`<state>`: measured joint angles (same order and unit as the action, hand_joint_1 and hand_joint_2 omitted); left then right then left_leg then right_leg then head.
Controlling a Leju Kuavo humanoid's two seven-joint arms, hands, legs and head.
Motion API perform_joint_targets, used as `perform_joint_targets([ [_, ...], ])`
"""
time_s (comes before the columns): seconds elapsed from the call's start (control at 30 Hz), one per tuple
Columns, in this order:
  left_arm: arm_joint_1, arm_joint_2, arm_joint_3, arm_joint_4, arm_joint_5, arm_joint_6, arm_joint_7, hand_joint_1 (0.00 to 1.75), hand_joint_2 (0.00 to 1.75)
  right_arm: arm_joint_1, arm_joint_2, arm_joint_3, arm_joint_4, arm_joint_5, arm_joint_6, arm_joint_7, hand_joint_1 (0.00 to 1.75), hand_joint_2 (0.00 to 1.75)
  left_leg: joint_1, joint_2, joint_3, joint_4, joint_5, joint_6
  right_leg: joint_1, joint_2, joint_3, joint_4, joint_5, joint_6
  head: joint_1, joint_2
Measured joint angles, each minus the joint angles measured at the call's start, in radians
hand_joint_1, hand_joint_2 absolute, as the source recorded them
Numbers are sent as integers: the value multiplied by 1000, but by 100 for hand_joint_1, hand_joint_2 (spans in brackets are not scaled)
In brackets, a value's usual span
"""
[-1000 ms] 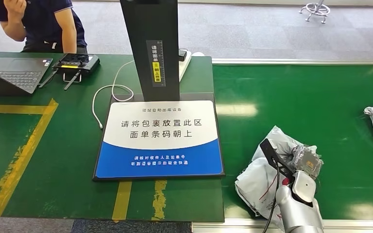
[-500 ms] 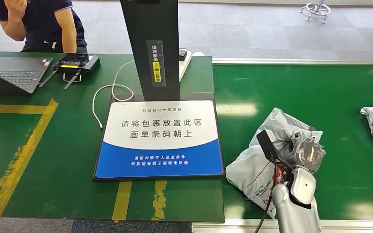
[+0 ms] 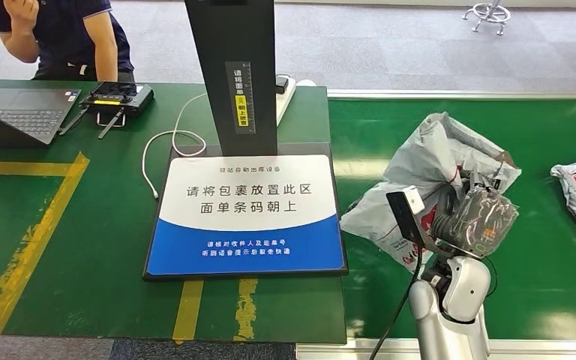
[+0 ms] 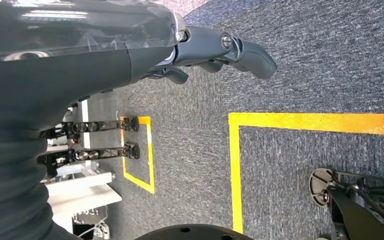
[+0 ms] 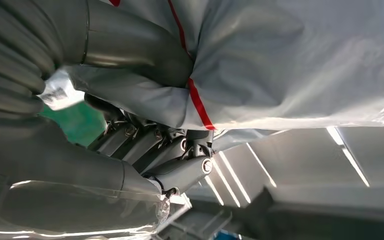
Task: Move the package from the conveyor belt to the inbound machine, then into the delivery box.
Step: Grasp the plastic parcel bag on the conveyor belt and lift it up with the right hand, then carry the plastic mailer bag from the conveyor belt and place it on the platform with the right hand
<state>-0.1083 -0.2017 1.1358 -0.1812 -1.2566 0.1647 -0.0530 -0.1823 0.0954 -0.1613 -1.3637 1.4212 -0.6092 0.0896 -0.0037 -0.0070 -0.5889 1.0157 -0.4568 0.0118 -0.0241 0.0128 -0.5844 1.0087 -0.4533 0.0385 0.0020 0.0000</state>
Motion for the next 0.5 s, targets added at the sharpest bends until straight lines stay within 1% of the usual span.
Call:
perform_joint_targets([
  [0.27,0,0,3,0,-2,0,-7,0,175,4,1,55,-118,-27,-67,-54,175,175,0,0,0,0,0,0,0,0,0,0,0,0,0,0],
  [0.37,0,0,3,0,-2,-1,-10,0,175,4,2,70,-166,-52,-77,-119,175,175,0,0,0,0,0,0,0,0,0,0,0,0,0,0],
  [0.43,0,-1,4,0,-1,-1,-11,0,175,4,5,83,-201,-102,-79,-182,175,175,0,0,0,0,0,0,0,0,0,0,0,0,0,0],
  [0.5,0,-1,4,0,0,-3,-14,0,175,4,6,107,-225,-165,-80,-213,175,175,0,0,0,0,0,0,0,0,0,0,0,0,0,0],
])
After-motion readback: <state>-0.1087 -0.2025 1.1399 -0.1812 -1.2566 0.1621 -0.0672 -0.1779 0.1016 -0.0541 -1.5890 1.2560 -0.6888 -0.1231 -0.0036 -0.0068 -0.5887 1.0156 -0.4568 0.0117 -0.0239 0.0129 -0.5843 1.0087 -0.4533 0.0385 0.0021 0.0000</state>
